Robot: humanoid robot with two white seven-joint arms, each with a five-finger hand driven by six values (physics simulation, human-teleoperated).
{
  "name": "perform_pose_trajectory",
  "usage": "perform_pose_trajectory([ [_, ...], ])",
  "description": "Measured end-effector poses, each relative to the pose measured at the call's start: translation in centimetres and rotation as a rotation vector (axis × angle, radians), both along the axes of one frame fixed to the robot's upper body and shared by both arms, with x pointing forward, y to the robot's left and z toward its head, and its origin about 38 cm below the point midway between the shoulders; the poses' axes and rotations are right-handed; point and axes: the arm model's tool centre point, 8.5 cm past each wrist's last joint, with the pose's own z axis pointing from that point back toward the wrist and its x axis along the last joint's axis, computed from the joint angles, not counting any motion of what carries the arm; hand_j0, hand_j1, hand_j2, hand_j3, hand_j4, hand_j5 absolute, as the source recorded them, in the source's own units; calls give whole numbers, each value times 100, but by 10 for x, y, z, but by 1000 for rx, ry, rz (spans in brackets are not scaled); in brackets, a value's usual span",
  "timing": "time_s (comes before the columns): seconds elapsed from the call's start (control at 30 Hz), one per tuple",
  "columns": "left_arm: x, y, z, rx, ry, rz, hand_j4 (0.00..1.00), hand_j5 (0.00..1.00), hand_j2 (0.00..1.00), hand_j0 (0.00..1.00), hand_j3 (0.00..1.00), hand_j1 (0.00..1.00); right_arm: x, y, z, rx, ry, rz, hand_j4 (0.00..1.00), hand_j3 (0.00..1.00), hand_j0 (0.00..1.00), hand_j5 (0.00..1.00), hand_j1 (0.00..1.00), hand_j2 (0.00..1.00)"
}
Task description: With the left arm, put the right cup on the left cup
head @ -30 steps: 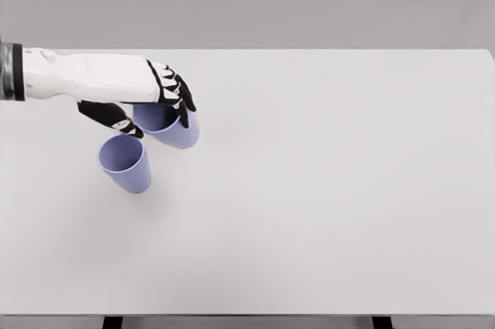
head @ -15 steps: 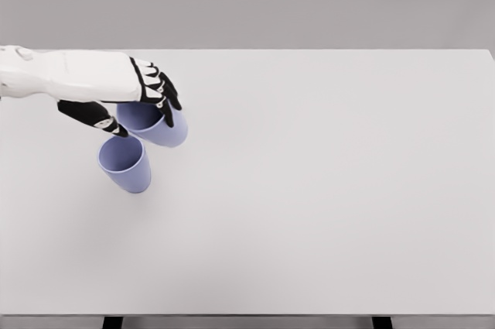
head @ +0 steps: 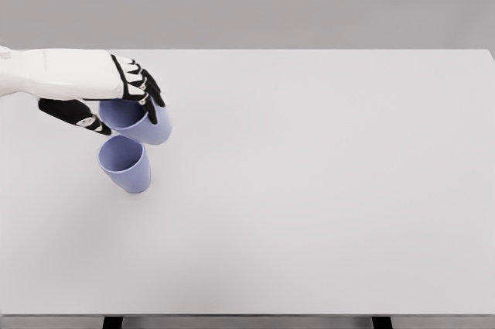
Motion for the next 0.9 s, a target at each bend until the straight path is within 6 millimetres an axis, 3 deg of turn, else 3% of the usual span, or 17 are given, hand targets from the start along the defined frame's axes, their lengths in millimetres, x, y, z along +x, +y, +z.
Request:
perform_pose_trajectory([
  [0.9,-6,28,-7,82,27,57,64,64,64,64,64,64,0,0,0,0,0,0,100,100,100,100,100,100],
])
